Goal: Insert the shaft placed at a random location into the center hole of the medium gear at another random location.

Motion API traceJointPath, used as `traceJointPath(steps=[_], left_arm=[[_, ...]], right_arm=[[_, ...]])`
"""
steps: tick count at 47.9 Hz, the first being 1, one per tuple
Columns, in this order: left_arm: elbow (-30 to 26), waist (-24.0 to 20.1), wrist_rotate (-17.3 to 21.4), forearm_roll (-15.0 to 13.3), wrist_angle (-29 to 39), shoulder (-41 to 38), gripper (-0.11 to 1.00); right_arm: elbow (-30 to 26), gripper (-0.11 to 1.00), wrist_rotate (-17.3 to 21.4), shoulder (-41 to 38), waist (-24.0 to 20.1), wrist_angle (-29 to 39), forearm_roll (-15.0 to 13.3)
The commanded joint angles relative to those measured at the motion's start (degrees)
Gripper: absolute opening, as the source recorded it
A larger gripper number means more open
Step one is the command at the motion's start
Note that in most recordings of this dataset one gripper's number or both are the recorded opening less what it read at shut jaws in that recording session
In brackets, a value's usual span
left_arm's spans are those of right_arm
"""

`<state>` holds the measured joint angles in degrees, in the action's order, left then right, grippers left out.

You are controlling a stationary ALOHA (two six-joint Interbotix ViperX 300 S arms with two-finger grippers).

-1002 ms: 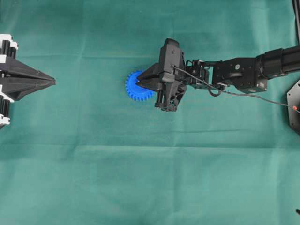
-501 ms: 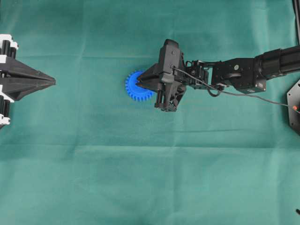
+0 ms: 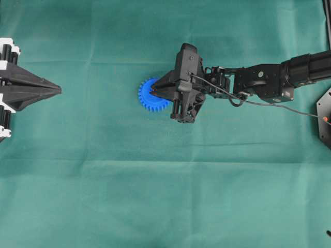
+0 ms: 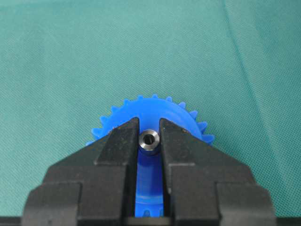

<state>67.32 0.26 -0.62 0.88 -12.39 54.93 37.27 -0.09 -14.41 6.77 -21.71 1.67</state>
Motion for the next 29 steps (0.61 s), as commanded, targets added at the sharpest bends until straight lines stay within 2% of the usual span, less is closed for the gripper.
traceJointPath(steps=[1, 3, 5, 13, 17, 19, 24, 29], left_arm=[[-1.0, 0.1, 0.0, 0.1, -0.2, -0.5, 0.00], [-1.0, 0.1, 0.0, 0.1, -0.2, -0.4, 0.00], [-0.9, 0.1, 0.0, 0.1, -0.2, -0.4, 0.00], [-1.0, 0.1, 0.0, 0.1, 0.4, -0.4, 0.00], [-1.0, 0.1, 0.0, 0.1, 0.4, -0.4, 0.00], [-0.9, 0.1, 0.0, 0.1, 0.4, -0.4, 0.00], [-1.0, 0.1, 0.0, 0.1, 0.4, -0.4, 0.00], [-0.9, 0.2, 0.0, 0.1, 0.4, -0.4, 0.00]], right_arm=[[-1.1, 0.14, -0.4, 0.9, -0.4, -0.7, 0.0], [-1.1, 0.15, -0.4, 1.0, -0.4, -0.9, 0.0], [-1.1, 0.22, -0.4, 0.9, -0.4, -0.9, 0.0], [-1.1, 0.71, -0.4, 0.9, -0.7, -0.9, 0.1], [-1.1, 0.89, -0.3, 0.9, -0.7, -0.9, 0.1], [-1.1, 0.89, -0.3, 1.0, -0.7, -0.9, 0.2], [-1.1, 0.78, -0.3, 1.0, -0.7, -0.9, 0.2], [-1.1, 0.79, -0.3, 1.3, -0.7, -0.9, 0.2]])
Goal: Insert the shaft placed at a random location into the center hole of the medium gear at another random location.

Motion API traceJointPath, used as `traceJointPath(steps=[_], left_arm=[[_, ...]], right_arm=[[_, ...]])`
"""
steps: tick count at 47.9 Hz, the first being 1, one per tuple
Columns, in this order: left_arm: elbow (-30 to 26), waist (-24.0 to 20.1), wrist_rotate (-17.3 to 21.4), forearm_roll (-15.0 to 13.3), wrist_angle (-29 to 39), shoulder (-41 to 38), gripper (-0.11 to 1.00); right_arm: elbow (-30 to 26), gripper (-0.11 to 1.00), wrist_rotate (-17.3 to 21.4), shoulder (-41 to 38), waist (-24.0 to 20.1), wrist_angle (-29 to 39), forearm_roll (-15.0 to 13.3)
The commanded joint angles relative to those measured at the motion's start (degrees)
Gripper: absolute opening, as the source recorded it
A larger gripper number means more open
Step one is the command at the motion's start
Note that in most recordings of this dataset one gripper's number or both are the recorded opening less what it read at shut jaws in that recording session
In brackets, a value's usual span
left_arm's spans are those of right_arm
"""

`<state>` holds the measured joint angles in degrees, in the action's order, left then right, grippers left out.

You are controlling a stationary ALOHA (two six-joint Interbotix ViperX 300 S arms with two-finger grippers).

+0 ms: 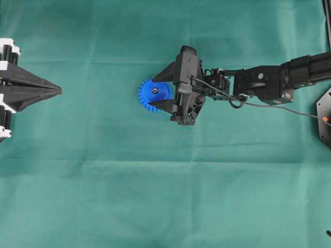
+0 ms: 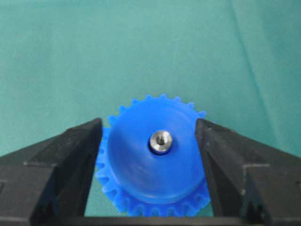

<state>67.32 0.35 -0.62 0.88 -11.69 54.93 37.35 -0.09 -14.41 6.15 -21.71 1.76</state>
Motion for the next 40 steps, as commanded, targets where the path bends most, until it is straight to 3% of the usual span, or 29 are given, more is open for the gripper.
traceJointPath(steps=[1, 26, 40], left_arm=[[-1.0, 0.0, 0.0, 0.1, -0.4, -0.4, 0.00], [-1.0, 0.0, 0.0, 0.1, -0.4, -0.4, 0.00], [-1.0, 0.0, 0.0, 0.1, -0.5, -0.4, 0.00]], right_arm=[[-1.2, 0.80, -0.3, 1.5, -0.1, -0.8, 0.1], [-1.3, 0.80, -1.7, 13.4, 0.2, 4.6, -0.3], [-0.8, 0.80, -1.6, 14.9, 0.2, 5.3, -0.3]])
